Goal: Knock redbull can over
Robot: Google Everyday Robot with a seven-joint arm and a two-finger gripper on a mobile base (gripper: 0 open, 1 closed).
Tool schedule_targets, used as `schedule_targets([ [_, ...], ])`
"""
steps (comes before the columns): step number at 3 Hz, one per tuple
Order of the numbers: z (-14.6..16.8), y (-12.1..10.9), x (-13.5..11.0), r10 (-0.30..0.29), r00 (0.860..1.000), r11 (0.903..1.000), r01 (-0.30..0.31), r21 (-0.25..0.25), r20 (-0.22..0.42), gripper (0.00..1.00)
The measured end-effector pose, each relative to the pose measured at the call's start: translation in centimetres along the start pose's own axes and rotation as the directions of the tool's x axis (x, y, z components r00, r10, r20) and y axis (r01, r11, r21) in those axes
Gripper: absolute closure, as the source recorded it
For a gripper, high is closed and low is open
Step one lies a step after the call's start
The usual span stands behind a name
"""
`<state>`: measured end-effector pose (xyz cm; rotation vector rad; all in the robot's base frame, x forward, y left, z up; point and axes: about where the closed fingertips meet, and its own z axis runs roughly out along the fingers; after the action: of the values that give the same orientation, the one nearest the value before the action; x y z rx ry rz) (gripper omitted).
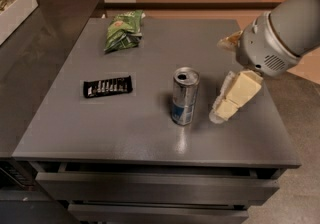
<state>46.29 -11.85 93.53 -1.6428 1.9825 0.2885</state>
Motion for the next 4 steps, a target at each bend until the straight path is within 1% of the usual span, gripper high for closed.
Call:
schedule_targets([
  [1, 2.3, 0.3, -0.8, 0.020, 0.996, 0.9988, -0.016, -0.047, 0.081, 0.00],
  [2, 3.8, 0.4, -1.5, 0.048, 0.986, 0.9961, -0.036, -0.081, 0.158, 0.00],
  [3, 4.8, 0.5, -2.4, 0.079, 0.966, 0.9924, -0.052, -0.111, 0.248, 0.00],
  [4, 5.5, 0.8, -3.0, 0.111, 0.940, 0.9882, -0.070, -0.136, 0.323, 0.00],
])
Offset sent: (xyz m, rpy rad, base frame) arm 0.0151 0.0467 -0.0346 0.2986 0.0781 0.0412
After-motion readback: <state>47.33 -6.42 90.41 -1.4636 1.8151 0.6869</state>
